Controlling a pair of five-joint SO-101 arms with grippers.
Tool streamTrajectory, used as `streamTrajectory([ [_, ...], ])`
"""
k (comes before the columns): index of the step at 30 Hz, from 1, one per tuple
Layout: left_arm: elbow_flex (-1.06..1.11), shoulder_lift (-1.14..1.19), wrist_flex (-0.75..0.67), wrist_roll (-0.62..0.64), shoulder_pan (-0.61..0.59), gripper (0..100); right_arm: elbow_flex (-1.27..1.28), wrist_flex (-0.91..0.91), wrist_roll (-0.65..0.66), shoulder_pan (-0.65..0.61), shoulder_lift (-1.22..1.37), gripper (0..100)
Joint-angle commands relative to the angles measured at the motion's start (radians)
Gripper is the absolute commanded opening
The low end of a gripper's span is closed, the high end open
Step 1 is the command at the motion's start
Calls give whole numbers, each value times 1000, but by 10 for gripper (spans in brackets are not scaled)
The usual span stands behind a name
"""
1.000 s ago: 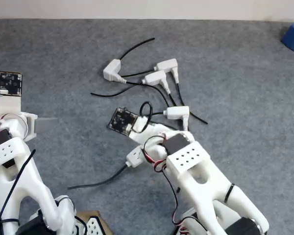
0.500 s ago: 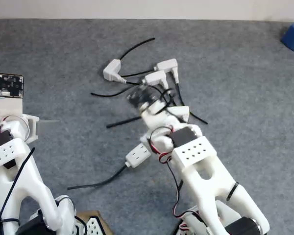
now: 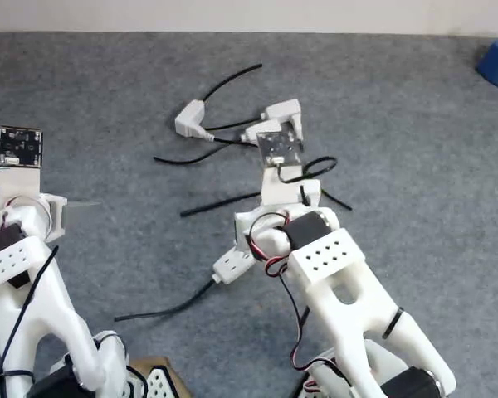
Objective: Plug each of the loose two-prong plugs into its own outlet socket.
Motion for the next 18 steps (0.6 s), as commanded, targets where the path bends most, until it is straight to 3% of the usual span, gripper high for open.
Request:
streamTrajectory([
  [1,-4,-1,-17,-5,16,537,-12,-8,-31,8,-13,6],
  [18,8,-1,-17,-5,35,537,67,-108,11,101,-12,6],
])
